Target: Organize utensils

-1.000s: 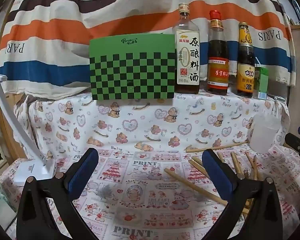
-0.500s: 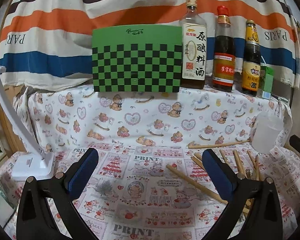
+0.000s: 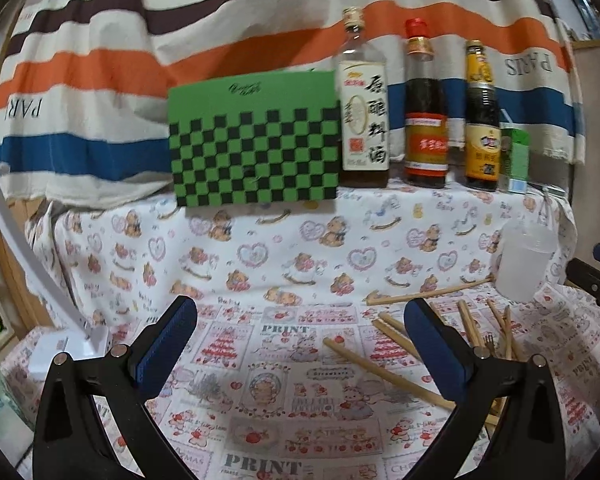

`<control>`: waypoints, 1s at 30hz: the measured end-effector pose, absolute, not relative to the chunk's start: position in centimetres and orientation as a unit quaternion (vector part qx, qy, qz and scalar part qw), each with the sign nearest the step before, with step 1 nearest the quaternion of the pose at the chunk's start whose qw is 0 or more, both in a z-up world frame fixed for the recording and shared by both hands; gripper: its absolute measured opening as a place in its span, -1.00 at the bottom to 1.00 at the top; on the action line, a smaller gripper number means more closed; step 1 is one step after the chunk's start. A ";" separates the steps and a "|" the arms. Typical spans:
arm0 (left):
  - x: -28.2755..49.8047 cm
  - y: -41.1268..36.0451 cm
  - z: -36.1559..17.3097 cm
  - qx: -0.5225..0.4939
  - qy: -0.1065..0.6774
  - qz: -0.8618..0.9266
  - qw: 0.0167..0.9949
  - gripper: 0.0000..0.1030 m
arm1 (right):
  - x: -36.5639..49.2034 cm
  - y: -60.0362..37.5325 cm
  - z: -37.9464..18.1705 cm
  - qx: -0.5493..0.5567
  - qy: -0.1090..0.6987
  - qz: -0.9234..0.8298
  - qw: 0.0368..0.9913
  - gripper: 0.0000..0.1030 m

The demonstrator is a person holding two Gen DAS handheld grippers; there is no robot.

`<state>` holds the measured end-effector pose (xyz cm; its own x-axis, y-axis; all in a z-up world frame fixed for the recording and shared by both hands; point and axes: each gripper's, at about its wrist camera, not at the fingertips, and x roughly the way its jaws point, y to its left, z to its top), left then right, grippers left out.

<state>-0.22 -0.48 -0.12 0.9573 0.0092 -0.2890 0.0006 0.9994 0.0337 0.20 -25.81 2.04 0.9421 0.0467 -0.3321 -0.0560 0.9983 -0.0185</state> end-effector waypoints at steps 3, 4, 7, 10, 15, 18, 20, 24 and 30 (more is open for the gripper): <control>-0.2 -0.6 0.0 0.018 0.147 -0.004 0.989 1.00 | 0.2 -25.8 2.0 -0.014 0.168 0.026 0.985 1.00; -0.2 -0.6 0.0 0.017 0.147 -0.003 0.989 0.99 | 0.2 -25.8 2.0 -0.014 0.168 0.026 0.985 1.00; -0.2 -0.4 0.0 0.012 0.149 0.002 0.989 1.00 | 0.2 -25.8 2.0 -0.014 0.168 0.027 0.985 1.00; -0.1 -0.4 0.0 0.011 0.151 0.001 0.988 0.99 | 0.2 -25.8 2.0 -0.013 0.168 0.027 0.985 1.00; 0.0 -0.3 -0.1 0.012 0.150 0.001 0.989 0.99 | 0.2 -25.8 2.0 -0.014 0.168 0.027 0.985 1.00; 0.0 -0.4 -0.1 0.012 0.151 0.001 0.989 0.99 | 0.2 -25.8 2.0 -0.014 0.168 0.026 0.985 1.00; 0.0 -0.4 -0.1 0.012 0.150 0.001 0.989 0.99 | 0.2 -25.8 2.0 -0.014 0.168 0.027 0.985 1.00; 0.0 -0.3 -0.1 0.012 0.151 0.001 0.989 0.99 | 0.2 -25.8 2.0 -0.014 0.168 0.027 0.985 1.00; 0.0 -0.4 -0.1 0.013 0.151 0.001 0.988 0.99 | 0.2 -25.8 2.0 -0.014 0.168 0.027 0.985 1.00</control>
